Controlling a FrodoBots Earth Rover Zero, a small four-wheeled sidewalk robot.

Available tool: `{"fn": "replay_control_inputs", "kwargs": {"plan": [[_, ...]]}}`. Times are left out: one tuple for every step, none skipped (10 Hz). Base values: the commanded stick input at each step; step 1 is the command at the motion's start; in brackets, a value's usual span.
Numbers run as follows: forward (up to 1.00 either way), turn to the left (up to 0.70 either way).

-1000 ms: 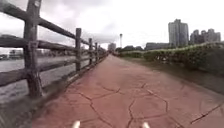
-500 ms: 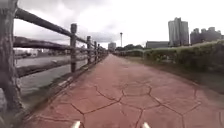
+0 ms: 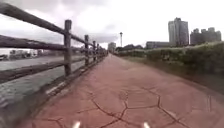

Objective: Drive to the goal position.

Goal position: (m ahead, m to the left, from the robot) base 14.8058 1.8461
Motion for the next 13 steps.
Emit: {"fn": "replay_control_inputs", "kwargs": {"plan": [[0.70, 0.00], [0.70, 0.00], [0.70, 0.00], [0.70, 0.00], [0.70, 0.00], [0.70, 0.00], [0.70, 0.00], [0.70, 0.00], [0.70, 0.00], [0.70, 0.00], [0.70, 0.00], [0.70, 0.00], [0.70, 0.00]]}}
